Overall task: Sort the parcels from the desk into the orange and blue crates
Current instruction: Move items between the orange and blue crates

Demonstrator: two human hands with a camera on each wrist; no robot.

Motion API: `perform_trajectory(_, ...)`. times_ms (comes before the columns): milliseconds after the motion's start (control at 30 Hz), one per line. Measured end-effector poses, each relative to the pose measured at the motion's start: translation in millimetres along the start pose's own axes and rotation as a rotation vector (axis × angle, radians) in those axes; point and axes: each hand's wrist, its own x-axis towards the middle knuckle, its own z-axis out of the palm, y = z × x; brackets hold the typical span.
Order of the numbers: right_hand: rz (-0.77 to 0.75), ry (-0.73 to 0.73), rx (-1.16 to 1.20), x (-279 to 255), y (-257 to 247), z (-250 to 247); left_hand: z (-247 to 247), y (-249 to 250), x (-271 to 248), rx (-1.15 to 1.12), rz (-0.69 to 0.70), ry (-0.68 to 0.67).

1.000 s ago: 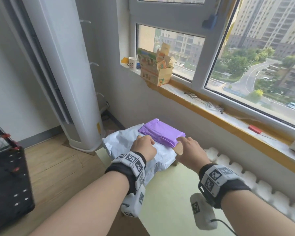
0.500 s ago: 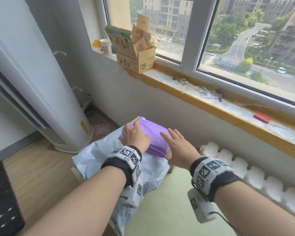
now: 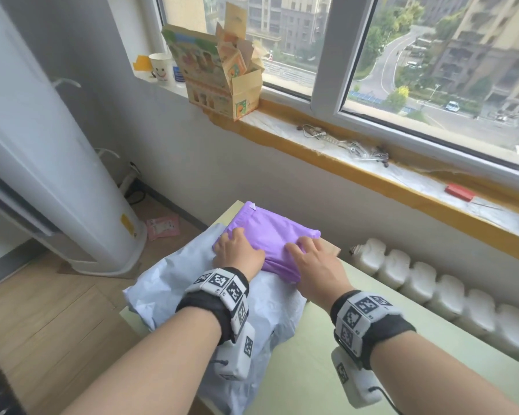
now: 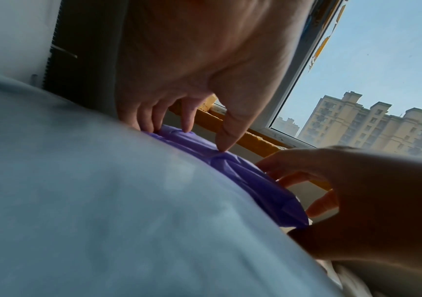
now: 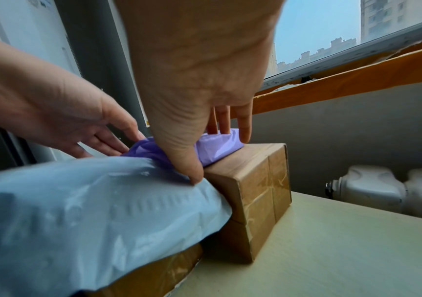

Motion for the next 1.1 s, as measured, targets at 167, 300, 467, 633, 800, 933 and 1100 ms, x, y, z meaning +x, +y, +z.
perform_trajectory(167,-0.008,0.123,0.088,-2,-8,11,-1,-12,0,-0.038,0.049,0.002)
perform_trajectory(300,0.014,0.246,0.167,-2,-13,7,-6,-13,-2,-0.099,0.089,0.002)
perform_trajectory(467,0.147,0.366,0.269,-4,-21,-22,-22,-9,-11,-0.194,0.126,0.018)
perform_trajectory(633,0.287,0.389,0.331,-11,-18,-49,-41,0,-16,-0.248,0.178,0.053)
perform_trajectory(800,0.362,0.472,0.391,-27,-12,-79,-57,16,-23,-0.258,0.214,0.054)
perform_trajectory(933,0.513,0.577,0.593,-42,-4,-100,-63,34,-31,-0.385,0.247,0.082)
perform_trajectory(1100,0.635,0.634,0.889,-67,12,-120,-61,56,-37,-0.558,0.24,-0.067)
